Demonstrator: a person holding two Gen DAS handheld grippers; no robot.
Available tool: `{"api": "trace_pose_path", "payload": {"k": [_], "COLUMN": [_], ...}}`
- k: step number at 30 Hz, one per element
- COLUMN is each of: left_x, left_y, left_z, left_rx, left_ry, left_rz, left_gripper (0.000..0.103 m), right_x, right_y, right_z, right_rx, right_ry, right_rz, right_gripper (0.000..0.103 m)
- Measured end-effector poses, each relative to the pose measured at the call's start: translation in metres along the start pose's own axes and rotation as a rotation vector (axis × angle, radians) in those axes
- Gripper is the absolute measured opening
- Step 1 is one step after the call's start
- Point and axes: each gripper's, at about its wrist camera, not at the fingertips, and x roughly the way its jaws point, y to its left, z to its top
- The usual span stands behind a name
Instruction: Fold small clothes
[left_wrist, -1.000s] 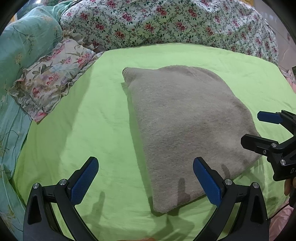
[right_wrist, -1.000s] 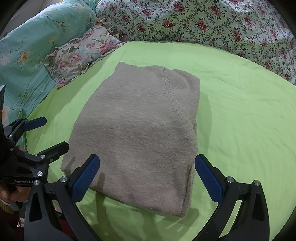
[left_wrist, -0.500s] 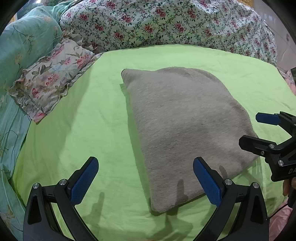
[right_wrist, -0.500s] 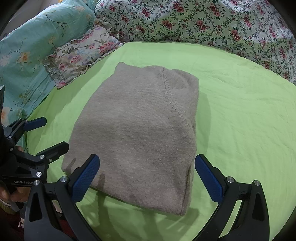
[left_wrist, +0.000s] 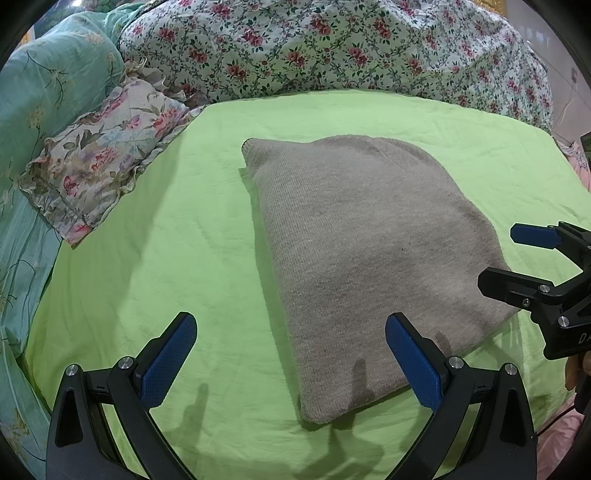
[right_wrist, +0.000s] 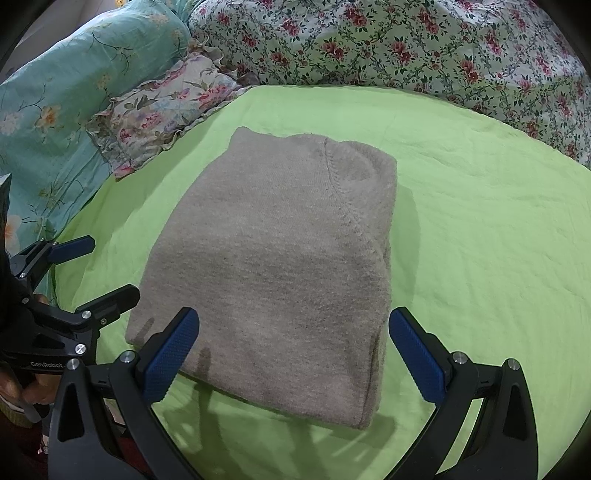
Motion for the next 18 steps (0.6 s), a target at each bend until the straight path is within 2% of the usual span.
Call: {"api": "trace_pose_path", "payload": {"k": [18], "left_x": [0.0003], "left_y": [-0.0014], "left_z": [0.0032], "left_rx": [-0.007], "left_ry": [0.001], "left_rz": [-0.004], "left_gripper": [0.102], "right_x": [0.0004], "right_y": [0.0002], "right_z": [0.0002], "right_rx": [0.003], "right_ry": [0.003], "right_rz": [0.003], "right_gripper": [0.102]}}
